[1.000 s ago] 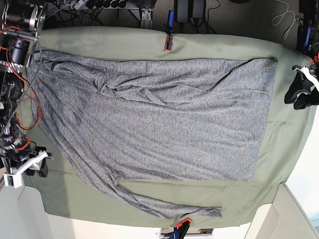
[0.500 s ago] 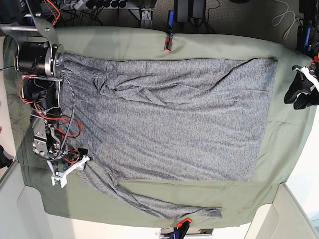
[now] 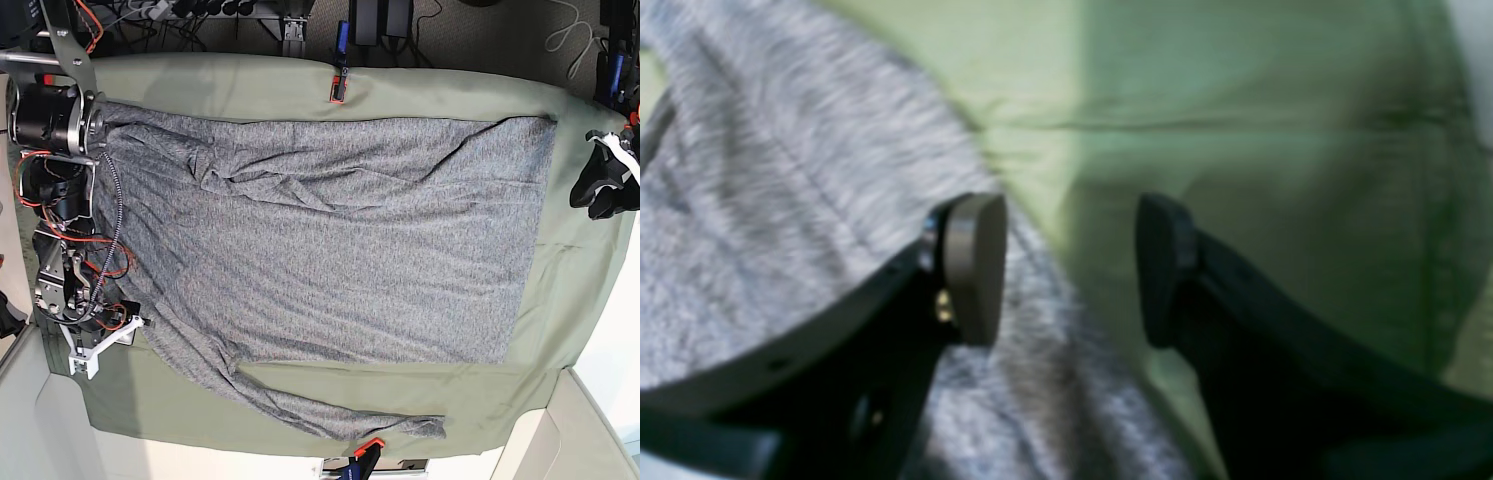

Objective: Fold the T-shirt properly
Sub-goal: 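Move both grippers to the shirt's side edge near the hem, then close both grippers on the shirt's side edge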

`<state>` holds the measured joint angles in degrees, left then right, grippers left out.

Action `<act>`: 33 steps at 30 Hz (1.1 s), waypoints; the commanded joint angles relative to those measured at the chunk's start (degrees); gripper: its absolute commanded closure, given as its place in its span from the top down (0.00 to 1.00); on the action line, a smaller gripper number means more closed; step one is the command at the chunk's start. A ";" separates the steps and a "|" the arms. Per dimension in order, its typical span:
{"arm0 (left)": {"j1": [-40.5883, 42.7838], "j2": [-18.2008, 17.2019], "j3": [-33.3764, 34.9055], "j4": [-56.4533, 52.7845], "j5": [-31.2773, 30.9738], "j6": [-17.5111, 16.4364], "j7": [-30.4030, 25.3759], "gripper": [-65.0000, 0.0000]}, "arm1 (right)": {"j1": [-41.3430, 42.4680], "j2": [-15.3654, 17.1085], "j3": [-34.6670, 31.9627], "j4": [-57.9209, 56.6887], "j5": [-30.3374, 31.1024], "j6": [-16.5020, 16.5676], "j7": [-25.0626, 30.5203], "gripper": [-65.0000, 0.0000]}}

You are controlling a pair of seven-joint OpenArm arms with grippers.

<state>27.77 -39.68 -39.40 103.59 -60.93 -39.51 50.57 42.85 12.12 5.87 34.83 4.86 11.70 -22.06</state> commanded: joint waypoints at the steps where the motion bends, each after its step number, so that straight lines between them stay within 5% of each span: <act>1: -0.15 -1.29 -0.70 0.70 -0.92 -0.49 -1.25 0.46 | 2.01 0.66 0.11 1.07 0.79 0.07 0.70 0.48; 8: -3.13 -1.44 0.87 -0.70 4.74 -0.49 -6.25 0.46 | -0.79 0.74 0.11 1.05 3.30 3.39 0.13 0.48; 14: -15.41 -2.40 13.00 -10.82 12.11 -0.49 -11.17 0.46 | -4.02 0.74 0.11 1.05 3.28 4.59 0.42 0.48; 20: -32.74 -1.09 28.59 -25.05 15.50 0.46 -15.10 0.46 | -5.60 0.70 0.11 1.05 3.30 4.61 1.27 0.48; 30: -59.89 5.38 39.85 -60.26 28.74 2.95 -26.97 0.45 | -5.57 0.72 0.11 1.05 3.28 4.59 1.25 0.48; 33: -65.92 6.71 42.36 -71.73 31.87 6.75 -32.68 0.45 | -5.57 0.72 0.11 1.05 3.26 4.59 1.25 0.48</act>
<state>-36.25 -31.90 3.20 30.79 -28.10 -32.58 19.09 36.56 12.53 5.93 35.70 8.32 16.49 -18.46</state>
